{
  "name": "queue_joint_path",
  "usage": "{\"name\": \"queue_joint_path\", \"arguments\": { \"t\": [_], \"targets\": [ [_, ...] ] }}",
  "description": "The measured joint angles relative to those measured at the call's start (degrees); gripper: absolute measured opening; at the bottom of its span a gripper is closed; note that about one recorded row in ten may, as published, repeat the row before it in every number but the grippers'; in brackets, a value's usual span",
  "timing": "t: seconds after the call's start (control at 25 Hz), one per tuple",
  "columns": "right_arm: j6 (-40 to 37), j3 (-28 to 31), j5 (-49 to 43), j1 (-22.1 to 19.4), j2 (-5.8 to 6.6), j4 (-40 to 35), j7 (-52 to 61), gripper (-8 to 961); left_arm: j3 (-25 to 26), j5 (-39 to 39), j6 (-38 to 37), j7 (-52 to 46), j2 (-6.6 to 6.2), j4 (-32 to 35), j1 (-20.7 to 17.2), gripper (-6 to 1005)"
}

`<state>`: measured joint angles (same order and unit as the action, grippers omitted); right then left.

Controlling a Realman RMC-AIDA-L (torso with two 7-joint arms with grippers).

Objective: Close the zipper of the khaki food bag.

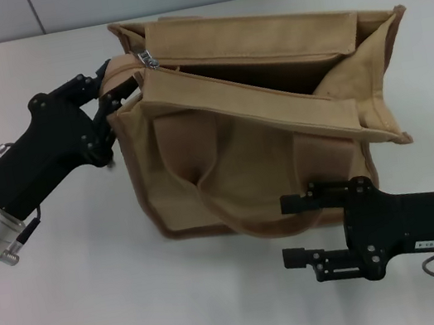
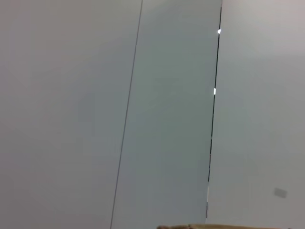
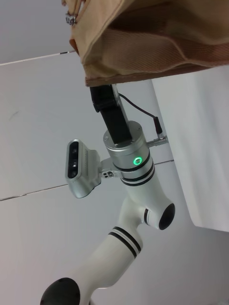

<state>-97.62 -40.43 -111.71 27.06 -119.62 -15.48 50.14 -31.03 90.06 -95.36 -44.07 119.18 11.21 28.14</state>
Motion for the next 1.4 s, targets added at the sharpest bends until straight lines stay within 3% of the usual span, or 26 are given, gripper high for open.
{"name": "queue_joint_path", "arguments": {
  "t": [0.2, 0.28, 0.52, 1.08, 1.32, 1.4],
  "targets": [
    [0.01, 0.01, 0.0, 0.05, 0.0, 0.2, -0.02, 687, -0.01, 0.01, -0.09, 0.42, 0.0, -1.0, 0.31, 310],
    [-0.24, 0.04, 0.0, 0.06, 0.0, 0.4, -0.02, 687, 0.08, 0.01, -0.24, 0.65, 0.0, -1.36, 0.33, 91],
    [-2.31, 0.7, 0.0, 0.16, 0.21, 0.53, 1.09, 687, 1.12, -0.77, -1.32, 0.7, 0.0, -3.15, 0.76, 30],
    [-11.91, 8.31, 0.08, 1.29, 0.47, -1.8, 13.04, 686, 1.49, -5.15, -2.84, 0.43, 0.0, -9.81, 4.89, 29],
    [-11.29, 20.3, 1.91, 4.96, 0.27, 1.58, 25.27, 686, 2.17, -5.15, -4.37, 0.92, -0.01, -11.85, 6.97, 30],
    [-10.96, 20.86, 2.82, 5.84, 0.27, 2.29, 27.6, 686, 2.18, -5.14, -4.43, 0.93, -0.01, -11.9, 7.15, 30]
  ]
}}
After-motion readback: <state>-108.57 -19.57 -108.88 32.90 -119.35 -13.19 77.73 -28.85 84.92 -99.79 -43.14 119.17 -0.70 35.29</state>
